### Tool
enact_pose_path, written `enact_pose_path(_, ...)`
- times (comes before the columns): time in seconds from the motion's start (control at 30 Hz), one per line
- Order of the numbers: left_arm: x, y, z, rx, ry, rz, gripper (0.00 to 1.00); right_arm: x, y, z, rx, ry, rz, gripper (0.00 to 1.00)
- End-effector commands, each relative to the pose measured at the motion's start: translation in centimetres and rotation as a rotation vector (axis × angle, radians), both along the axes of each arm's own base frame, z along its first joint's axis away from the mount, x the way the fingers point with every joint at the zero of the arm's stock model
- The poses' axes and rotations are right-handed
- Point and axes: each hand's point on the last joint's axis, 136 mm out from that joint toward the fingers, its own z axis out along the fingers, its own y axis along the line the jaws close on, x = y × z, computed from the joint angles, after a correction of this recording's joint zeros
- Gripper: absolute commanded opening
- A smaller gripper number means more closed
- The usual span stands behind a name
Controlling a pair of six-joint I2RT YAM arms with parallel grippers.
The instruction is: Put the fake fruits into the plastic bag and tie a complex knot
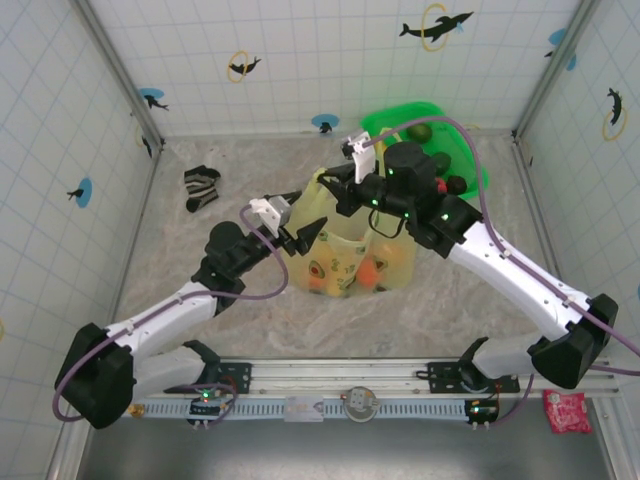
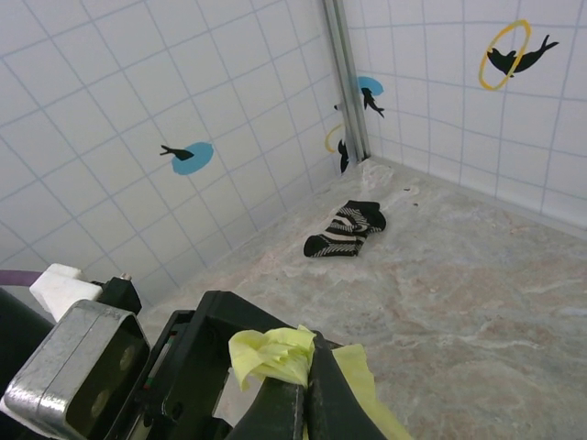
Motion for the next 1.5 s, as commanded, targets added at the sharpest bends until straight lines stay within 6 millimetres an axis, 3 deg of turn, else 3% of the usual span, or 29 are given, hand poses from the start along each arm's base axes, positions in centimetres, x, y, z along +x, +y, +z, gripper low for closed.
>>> enact_pose_path(0.0, -1.0, -1.1, 2.6, -0.045, -0.095, -0.099, 0.84, -0.4, -0.3, 1.8, 0.045, -0.057, -0.008, 0.00)
enact_pose_path(0.3, 1.0, -2.0, 2.1, 0.005, -0.151, -0.079, 0.78, -1.4, 0.0, 2.6, 0.061, -0.066, 0.036, 0.00)
enact_pose_path(0.47, 0.6, -2.1, 2.1, -0.034, -0.171, -0.135, 0.72, -2.3, -0.3, 2.4, 0.064, -0.068, 0.074, 0.00)
enact_pose_path(0.67, 0.0, -3.0, 2.1, -0.042, -0.154, -0.223, 0.34, -2.0, -2.0, 1.6, 0.106, -0.037, 0.055, 0.00)
enact_pose_path(0.8, -0.9, -3.4, 2.1, -0.039, -0.148, -0.279, 0.00, -1.1, -3.3, 1.4, 0.115, -0.027, 0.005, 0.02)
enact_pose_path(0.9, -0.9, -3.4, 1.8, -0.034, -0.127, -0.278, 0.00, -0.7, -3.9, 1.9, 0.131, -0.023, -0.006, 0.33)
enact_pose_path(0.97, -0.9, -3.1, 1.8, -0.045, -0.119, -0.266, 0.00, -0.8, -4.0, 2.2, 0.135, -0.022, 0.009, 0.45)
enact_pose_path(1.17, -0.4, -2.4, 1.9, -0.041, -0.060, -0.208, 0.00, -0.5, -6.0, 3.9, 0.101, -0.116, -0.056, 0.48)
enact_pose_path(1.3, -0.3, -1.7, 1.8, -0.036, -0.016, -0.162, 0.00, 1.0, -9.9, 4.3, 0.030, -0.236, -0.254, 0.51)
enact_pose_path(1.47, -0.6, -1.0, 1.1, -0.047, 0.012, -0.135, 0.00, 1.8, -14.5, 2.8, -0.059, -0.405, -0.439, 0.68)
